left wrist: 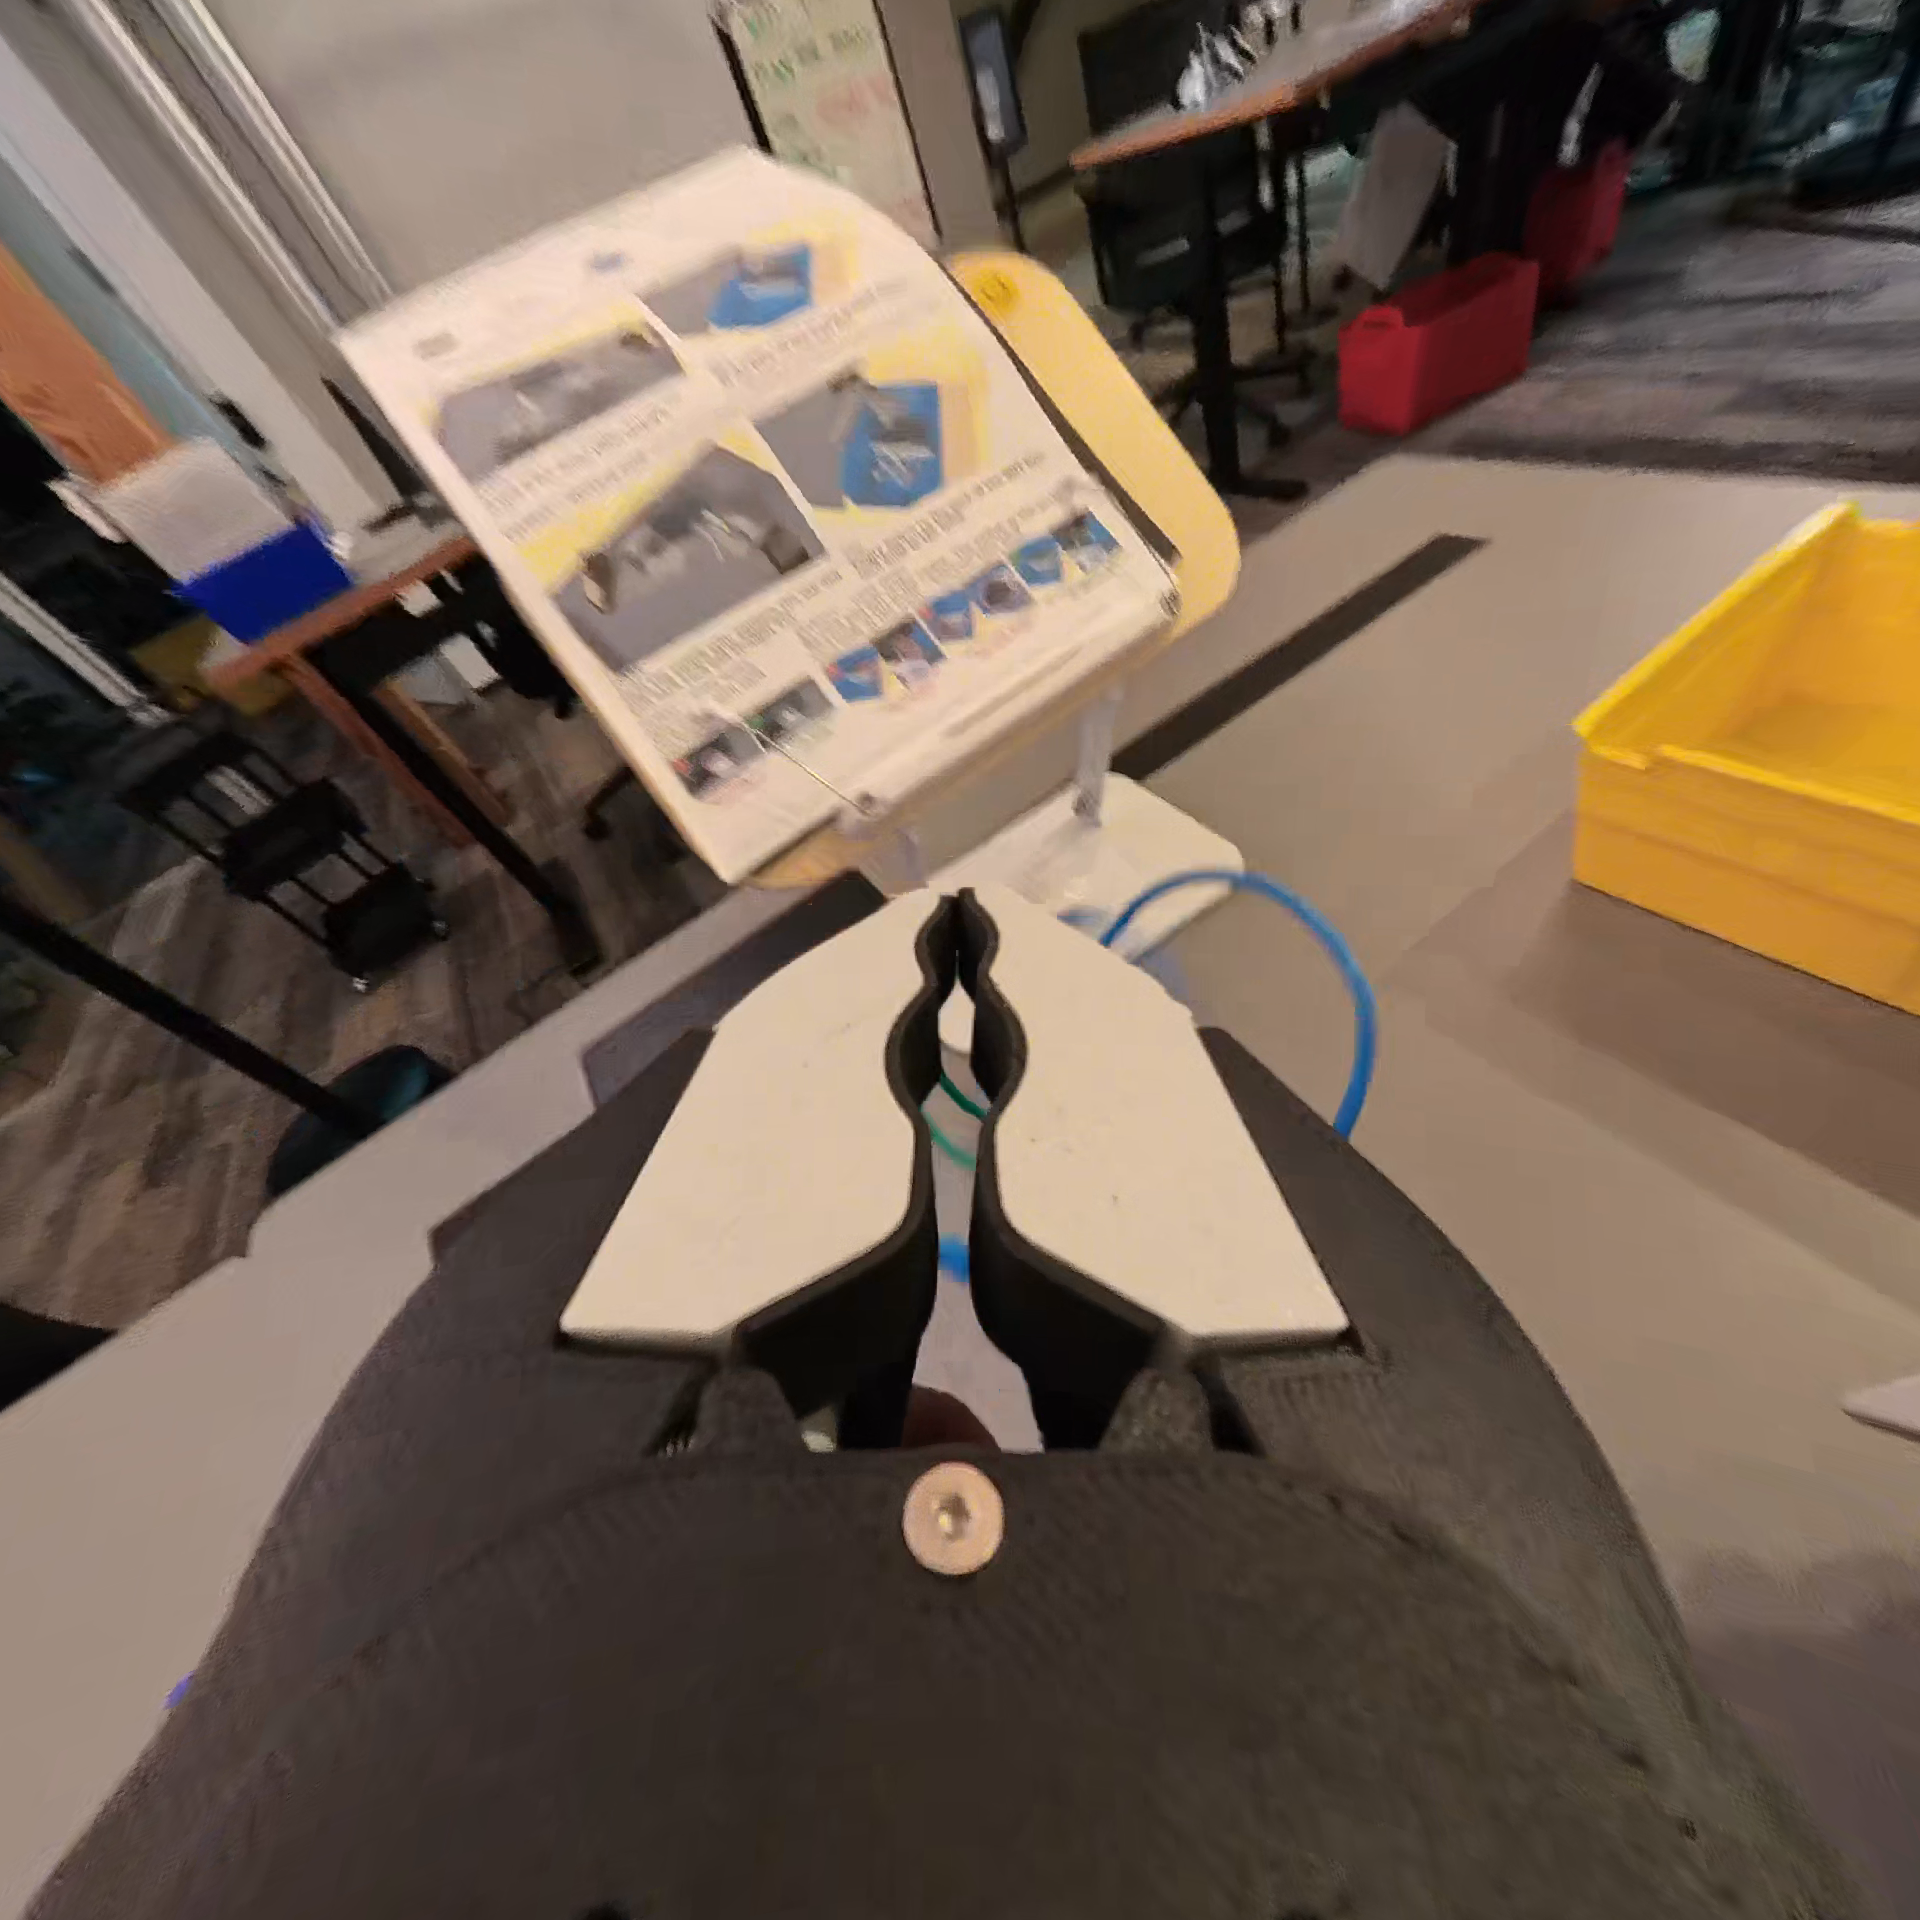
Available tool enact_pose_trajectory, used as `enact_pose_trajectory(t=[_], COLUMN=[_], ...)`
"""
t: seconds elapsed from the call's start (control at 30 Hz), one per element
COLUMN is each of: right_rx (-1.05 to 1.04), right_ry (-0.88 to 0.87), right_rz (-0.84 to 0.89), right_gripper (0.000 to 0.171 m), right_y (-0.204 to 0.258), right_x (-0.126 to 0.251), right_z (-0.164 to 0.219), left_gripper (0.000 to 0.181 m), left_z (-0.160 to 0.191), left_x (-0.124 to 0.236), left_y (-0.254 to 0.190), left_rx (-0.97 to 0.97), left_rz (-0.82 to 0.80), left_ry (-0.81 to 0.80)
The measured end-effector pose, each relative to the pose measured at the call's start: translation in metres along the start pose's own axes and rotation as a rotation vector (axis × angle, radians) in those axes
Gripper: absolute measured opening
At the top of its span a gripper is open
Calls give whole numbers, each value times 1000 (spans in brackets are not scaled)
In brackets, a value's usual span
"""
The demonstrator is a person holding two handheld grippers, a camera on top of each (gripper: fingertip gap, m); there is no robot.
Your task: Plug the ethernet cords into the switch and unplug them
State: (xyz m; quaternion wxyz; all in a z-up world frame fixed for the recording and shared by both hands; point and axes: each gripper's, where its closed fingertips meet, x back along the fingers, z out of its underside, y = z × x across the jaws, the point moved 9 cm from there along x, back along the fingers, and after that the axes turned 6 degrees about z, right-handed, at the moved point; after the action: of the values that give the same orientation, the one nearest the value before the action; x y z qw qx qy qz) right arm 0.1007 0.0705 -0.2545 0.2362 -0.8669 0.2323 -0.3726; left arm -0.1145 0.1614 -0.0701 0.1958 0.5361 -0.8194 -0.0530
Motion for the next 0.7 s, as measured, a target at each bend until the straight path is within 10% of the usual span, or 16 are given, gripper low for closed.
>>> enact_pose_trajectory(t=[0.47, 0.7], right_rx=[-18, -48], right_ry=[57, 51], right_rz=[-78, -100], right_gripper=[53, 52], right_y=[3, 0], right_x=[-18, -19], right_z=[17, 24], left_gripper=[69, 50], left_z=[123, 144], left_x=[-120, -146], left_y=[-113, -134], left_rx=[-181, -241], left_rz=[446, 376], left_ry=[578, 742])
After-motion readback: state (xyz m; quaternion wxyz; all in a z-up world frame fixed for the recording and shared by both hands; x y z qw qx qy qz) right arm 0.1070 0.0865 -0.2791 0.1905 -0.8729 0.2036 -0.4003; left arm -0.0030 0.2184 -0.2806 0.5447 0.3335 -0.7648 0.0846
